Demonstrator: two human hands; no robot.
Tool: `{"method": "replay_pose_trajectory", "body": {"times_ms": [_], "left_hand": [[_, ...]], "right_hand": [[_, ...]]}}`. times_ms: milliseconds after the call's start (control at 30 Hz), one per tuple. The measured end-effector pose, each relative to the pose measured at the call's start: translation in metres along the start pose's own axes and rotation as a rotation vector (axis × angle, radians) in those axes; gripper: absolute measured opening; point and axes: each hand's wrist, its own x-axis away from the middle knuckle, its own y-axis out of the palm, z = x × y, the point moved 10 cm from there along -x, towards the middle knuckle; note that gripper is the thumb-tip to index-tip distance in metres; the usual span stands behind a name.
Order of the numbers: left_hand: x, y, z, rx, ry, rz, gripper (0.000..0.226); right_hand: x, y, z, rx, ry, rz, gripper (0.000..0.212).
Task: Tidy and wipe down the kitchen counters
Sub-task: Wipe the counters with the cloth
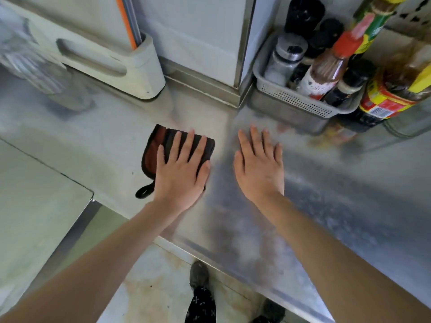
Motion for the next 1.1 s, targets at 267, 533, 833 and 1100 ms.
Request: {"method": "replay_pose_trajectory", "body": {"times_ms": [267, 533, 833, 1100], "left_hand": [[-0.069, -0.002, -0.013, 0.042, 0.006, -0.071, 0.054], [-0.052, 0.002, 0.014, 0.021, 0.343, -0.069, 0.052], [0.001, 0.002, 0.027, 0.044, 0.217, -0.063, 0.052], [-0.049, 0.0, -0.048, 0.045, -0.064, -0.06, 0.056]], "right_hand": [[0.001, -0.002, 0.001, 0.033, 0.016, 0.008, 0.056], [0.0, 0.001, 0.001, 0.052, 0.019, 0.02, 0.056], [0.0, -0.001, 0.002, 0.055, 0.02, 0.034, 0.055], [0.001, -0.002, 0.002, 0.049, 0.022, 0.034, 0.054]]}}
